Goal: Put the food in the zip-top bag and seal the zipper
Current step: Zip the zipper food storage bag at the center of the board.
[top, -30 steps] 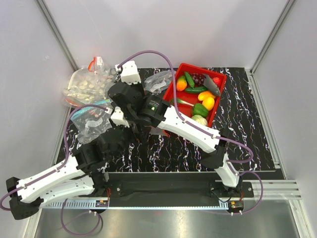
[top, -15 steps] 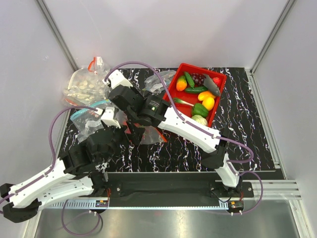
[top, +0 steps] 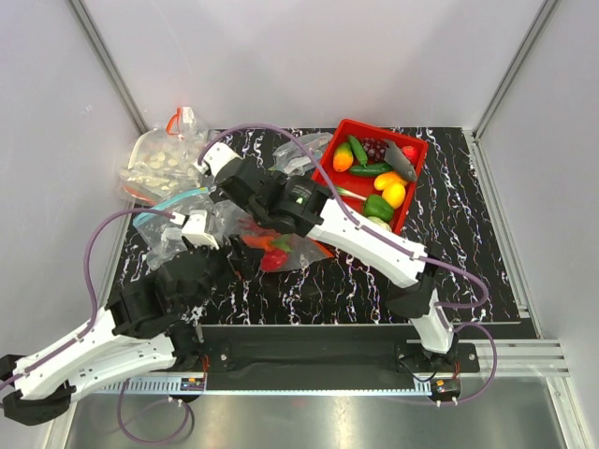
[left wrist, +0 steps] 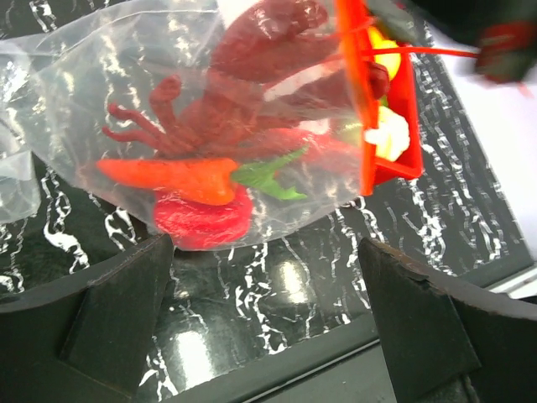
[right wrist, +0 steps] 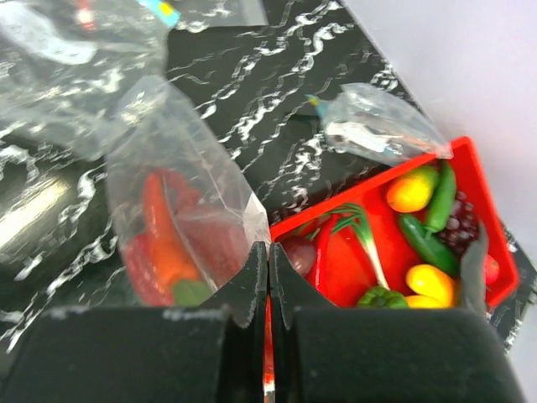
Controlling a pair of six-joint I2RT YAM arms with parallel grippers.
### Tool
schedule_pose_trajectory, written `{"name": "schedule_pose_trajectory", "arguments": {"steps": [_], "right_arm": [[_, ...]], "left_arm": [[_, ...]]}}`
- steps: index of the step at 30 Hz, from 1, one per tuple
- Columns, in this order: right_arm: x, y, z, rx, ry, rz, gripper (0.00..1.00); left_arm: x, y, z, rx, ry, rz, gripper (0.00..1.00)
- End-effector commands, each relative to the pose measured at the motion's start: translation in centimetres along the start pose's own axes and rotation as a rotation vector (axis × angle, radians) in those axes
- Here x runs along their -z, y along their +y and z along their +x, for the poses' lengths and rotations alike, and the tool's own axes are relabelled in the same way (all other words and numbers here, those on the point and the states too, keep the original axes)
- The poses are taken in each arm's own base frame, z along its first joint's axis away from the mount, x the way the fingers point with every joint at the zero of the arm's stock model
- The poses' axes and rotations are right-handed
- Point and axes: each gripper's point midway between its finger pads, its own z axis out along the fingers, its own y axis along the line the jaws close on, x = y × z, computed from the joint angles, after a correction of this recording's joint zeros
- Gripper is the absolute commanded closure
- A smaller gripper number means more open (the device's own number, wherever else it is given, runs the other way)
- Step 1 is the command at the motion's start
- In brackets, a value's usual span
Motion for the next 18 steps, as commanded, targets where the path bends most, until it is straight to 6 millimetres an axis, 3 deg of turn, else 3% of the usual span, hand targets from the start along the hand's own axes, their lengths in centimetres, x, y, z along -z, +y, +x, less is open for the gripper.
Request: {"name": "schedule_pose_trajectory", "arguments": {"steps": [1, 4, 8, 10, 13, 18], "right_arm": [[4.7, -1.3, -1.8, -0.057, -0.076, -0.147, 1.0], [6.0, -1.7, -1.2, -0.052, -0.076, -0.171, 1.0], [8.1, -2.5, -1.3, -0.063, -0.127, -0.21, 1.0], [9.6, -2.7, -1.6, -0.079, -0.158, -0.259, 1.0], [11.8, -2.2, -1.6, -0.079, -0.189, -0.354, 1.0], [15.1, -1.8, -0.8, -0.039, -0.248, -0.481, 1.0]], "left_arm": [[-0.3, 0.9, -0.4, -0.007, -0.019, -0.052, 0.01], [0.4, 1.3, -2.1, -0.016, -0.056, -0.048, 0.01], [2.3, -0.2, -5.7, -0.071, -0.116, 0.036, 0.01], [2.7, -0.6, -6.6, -0.113, -0.109, 0.045, 0.01], [3.5, -2.4, -8.3, -0.187, -0.115, 0.113, 0.01], [6.2, -7.6, -9.8, -0.335, -0.101, 0.4, 0.01]]}}
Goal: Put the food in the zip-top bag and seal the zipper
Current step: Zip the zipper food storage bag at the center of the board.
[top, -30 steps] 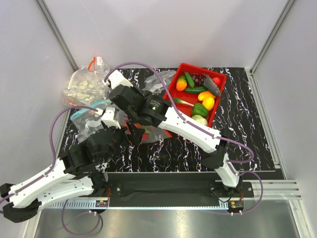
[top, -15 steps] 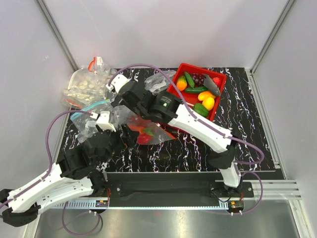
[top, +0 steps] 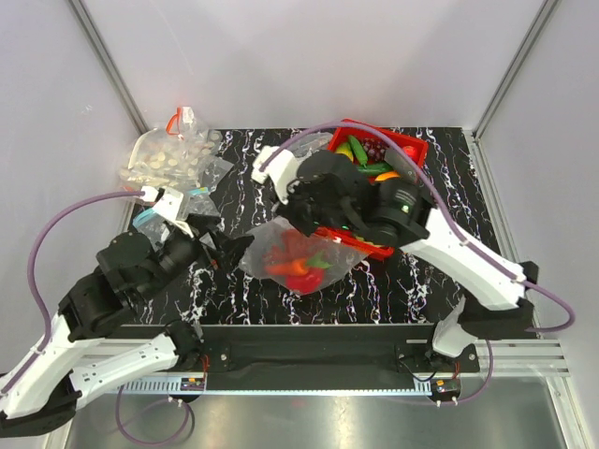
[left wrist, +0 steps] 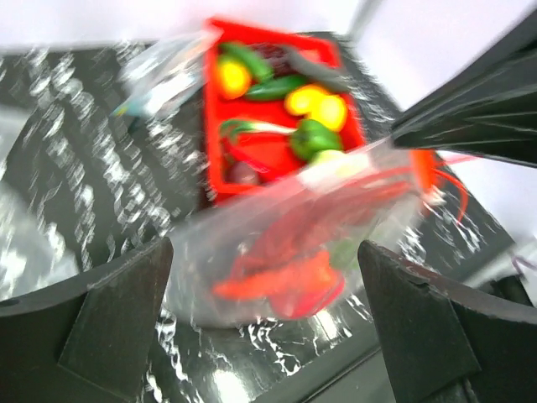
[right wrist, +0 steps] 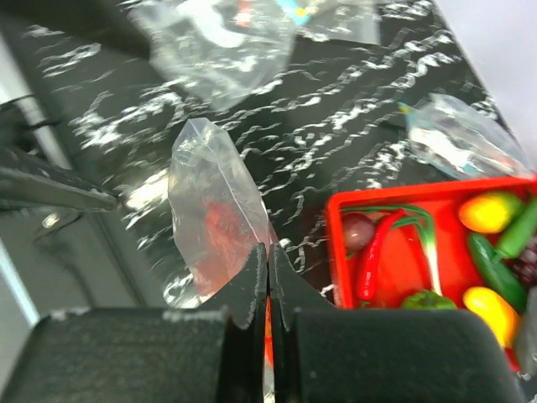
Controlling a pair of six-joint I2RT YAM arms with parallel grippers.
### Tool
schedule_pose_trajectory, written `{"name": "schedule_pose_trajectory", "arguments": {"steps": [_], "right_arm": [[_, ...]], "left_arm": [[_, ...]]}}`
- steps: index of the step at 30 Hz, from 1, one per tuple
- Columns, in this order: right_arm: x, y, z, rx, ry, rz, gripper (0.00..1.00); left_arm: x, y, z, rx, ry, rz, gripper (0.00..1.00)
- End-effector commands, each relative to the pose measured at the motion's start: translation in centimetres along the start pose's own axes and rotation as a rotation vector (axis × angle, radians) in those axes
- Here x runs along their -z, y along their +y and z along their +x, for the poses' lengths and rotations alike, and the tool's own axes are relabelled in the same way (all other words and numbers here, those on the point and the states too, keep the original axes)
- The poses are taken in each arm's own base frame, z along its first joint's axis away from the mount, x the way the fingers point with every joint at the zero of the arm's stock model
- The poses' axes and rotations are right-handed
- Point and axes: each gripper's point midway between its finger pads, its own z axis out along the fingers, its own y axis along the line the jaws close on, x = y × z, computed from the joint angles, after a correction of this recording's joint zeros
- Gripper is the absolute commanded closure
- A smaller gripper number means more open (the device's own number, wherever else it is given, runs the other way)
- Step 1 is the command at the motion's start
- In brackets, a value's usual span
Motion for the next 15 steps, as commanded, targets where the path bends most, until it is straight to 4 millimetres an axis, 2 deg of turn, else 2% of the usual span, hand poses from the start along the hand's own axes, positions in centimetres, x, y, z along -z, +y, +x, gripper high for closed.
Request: {"name": "schedule_pose_trajectory", "arguments": {"steps": [1, 4, 5, 8, 15], "right_arm": [[3.7, 1.9, -1.9, 0.035, -0.134, -0.165, 1.0], [6.3, 2.9, -2.0, 0.059, -0.197, -0.255, 1.0], [7.9, 3.0, -2.4, 0.065, -0.24, -0.273, 1.0], [9.8, 3.8, -2.3, 0.075, -0.275, -0.335, 1.0], [11.6, 4.9, -2.2, 0.067, -0.297, -0.417, 1.0]], "left_arm": [[1.5, -5.5, -1.6, -0.158, 0.017, 0.326, 0.01], [1.7, -7.7, -1.8, -0.261, 0.062, 0.45, 0.01], [1.5, -7.9, -1.8, -0.276, 0.071, 0.462, 0.01], [1.5, -9.5, -2.3, -0.325, 0.082, 0.545, 0.01], [0.8, -12.6, -3.1, -0.393, 0.082, 0.699, 0.08]]}}
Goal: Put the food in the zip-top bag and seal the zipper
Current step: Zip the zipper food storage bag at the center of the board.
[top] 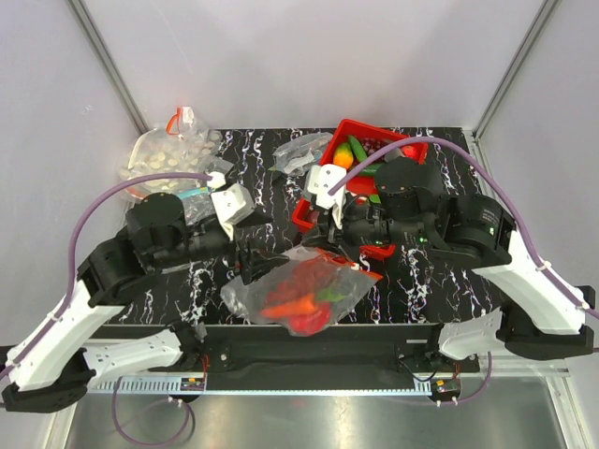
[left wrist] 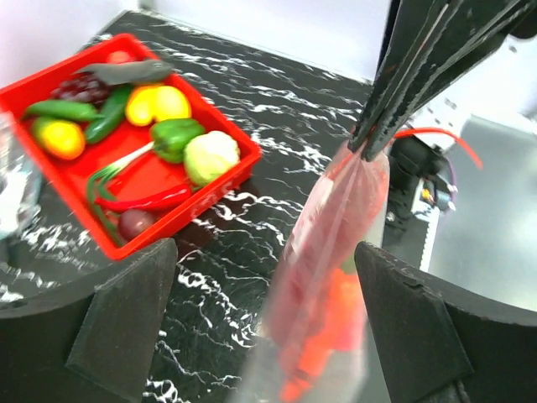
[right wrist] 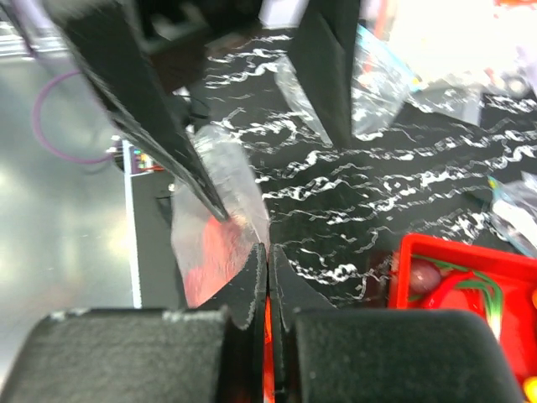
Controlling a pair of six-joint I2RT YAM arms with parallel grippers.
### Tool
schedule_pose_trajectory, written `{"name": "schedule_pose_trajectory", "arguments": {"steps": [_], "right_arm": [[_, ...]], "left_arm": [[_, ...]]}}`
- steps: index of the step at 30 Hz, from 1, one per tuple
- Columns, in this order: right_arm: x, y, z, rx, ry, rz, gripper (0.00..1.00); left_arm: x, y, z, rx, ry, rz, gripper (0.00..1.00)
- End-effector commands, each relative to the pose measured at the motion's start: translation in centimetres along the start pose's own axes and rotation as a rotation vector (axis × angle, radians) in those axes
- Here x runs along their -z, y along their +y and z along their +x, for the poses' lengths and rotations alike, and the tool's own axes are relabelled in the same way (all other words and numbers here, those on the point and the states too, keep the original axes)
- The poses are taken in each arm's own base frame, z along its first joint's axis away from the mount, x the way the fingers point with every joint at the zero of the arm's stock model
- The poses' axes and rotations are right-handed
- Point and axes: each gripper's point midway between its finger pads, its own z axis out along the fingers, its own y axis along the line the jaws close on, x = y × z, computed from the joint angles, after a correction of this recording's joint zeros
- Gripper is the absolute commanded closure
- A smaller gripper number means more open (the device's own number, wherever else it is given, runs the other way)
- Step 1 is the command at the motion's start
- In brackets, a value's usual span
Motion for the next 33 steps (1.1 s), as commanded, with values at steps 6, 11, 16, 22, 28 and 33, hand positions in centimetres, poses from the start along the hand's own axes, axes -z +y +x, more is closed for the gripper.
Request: {"name": "schedule_pose_trajectory", "arguments": {"steps": [6, 11, 16, 22, 28, 33], "right_arm": [[1.3, 1.5, -2.4, 0.022, -0.115, -0.081, 1.0], [1.3, 1.6, -2.2, 0.016, -0.115, -0.083, 1.0], [1.1, 1.3, -2.2, 0.012, -0.12, -0.068, 1.0], [1.2, 1.4, -2.6, 0.013, -0.144, -0.073, 1.0], [1.5, 0.9, -1.8, 0.003, -0.138, -0.035, 0.79], [3.2, 1.2, 0.1, -0.031, -0.126, -0.013, 0.41]], "left_arm": [[-1.2, -3.7, -2.9, -0.11, -0.074, 0.253, 0.2], [-1.9, -4.6, -3.1, -0.088, -0.086, 0.318, 0.25], [-2.4, -5.1, -3.0, -0.063, -0.092, 0.356, 0.49], [-4.0, -4.7, -1.7, -0.027, -0.026, 0.357, 0.91], [-3.8, -3.7, -1.4, -0.043, -0.025, 0.289, 1.0], [-2.7, -3.4, -1.3, -0.077, -0.029, 0.259, 1.0]]}}
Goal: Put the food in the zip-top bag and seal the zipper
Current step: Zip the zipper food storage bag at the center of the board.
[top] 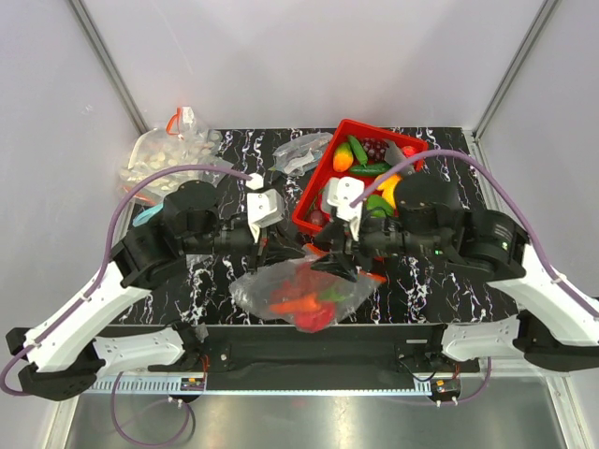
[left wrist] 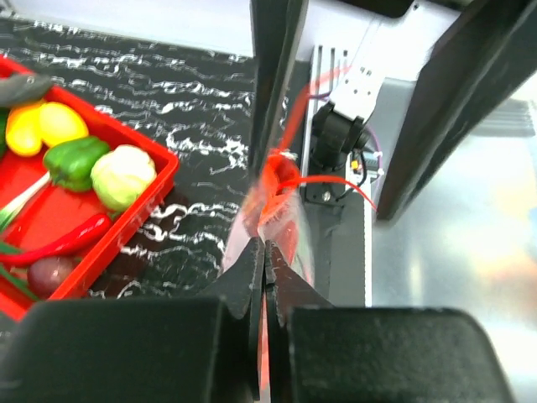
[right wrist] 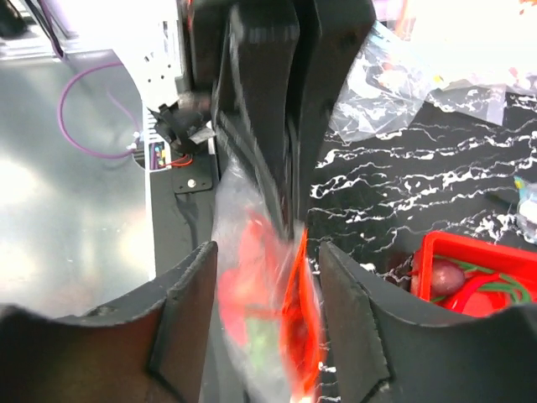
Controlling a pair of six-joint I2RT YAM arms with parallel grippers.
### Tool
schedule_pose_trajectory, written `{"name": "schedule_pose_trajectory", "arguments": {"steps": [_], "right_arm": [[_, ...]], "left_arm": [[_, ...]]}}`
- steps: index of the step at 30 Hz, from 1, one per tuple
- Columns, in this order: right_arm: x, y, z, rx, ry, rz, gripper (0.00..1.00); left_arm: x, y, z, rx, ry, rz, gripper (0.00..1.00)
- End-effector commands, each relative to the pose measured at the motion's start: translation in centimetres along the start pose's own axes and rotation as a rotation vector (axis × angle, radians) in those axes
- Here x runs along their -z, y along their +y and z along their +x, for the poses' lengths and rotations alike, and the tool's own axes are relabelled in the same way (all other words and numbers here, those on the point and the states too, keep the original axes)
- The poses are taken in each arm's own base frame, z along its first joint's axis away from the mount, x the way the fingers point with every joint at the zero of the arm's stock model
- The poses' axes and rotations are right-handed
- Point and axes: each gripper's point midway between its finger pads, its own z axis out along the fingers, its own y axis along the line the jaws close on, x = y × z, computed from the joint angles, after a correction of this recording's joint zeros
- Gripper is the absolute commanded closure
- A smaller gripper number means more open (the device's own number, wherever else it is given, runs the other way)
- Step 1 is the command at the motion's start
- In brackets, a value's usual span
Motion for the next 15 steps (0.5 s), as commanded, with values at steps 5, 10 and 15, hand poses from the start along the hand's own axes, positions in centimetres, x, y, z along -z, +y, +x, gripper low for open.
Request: {"name": "schedule_pose_trajectory", "arguments": {"steps": [5, 10, 15], "right_arm": [[2.6, 0.1, 3.4, -0.056, -0.021, 0.071, 0.38], [4.2, -0.2, 4.1, -0.059, -0.109, 0.123, 0.27], [3.3, -1.2, 6.0, -0.035, -0.073, 0.17, 0.28]], "left_arm": [[2.8, -0.4, -2.6, -0.114, -0.106, -0.058, 1.0], [3.9, -0.9, -3.4, -0.146, -0.113, -0.065, 1.0], [4.9, -1.8, -4.6, -0.171, -0.138, -0.046, 1.0]]}}
